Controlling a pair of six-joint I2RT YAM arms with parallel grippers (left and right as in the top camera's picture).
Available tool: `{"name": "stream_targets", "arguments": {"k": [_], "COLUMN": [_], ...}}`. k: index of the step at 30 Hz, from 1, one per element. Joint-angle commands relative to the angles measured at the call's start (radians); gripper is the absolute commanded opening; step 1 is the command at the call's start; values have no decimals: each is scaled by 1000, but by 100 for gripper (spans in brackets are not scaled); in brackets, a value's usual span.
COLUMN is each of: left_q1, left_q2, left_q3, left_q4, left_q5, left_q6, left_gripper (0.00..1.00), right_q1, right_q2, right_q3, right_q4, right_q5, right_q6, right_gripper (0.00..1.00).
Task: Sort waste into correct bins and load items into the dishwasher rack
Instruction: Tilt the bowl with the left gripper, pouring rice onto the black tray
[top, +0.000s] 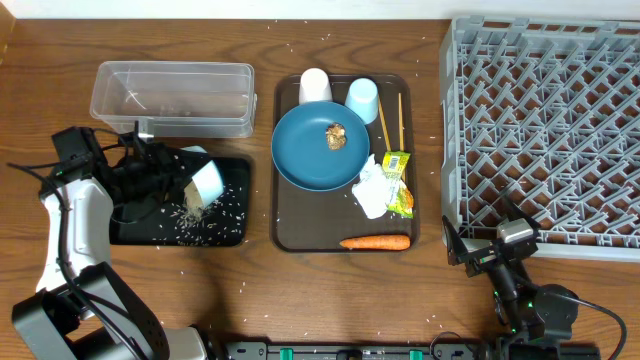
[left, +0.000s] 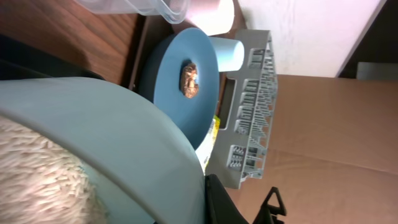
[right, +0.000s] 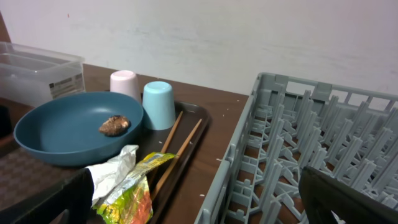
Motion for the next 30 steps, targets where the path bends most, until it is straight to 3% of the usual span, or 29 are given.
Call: {"name": "stream_targets", "arguments": {"k": [1, 16, 30], "left_q1": [8, 44, 47], "left_q2": [11, 15, 15], "left_q3": [-9, -9, -9], "left_q4": [-17, 3, -3], "left_q5": [107, 124, 280], "left_q6": [31, -3, -64], "left_gripper": [6, 6, 6], "right_q1": [-23, -23, -23], "right_q2": [-1, -1, -1], "right_q3": [-2, -2, -2], "right_q4": [-4, -4, -4], "right_q5": [4, 4, 4], "right_q6": [-13, -13, -13], "right_gripper": [99, 99, 99]}}
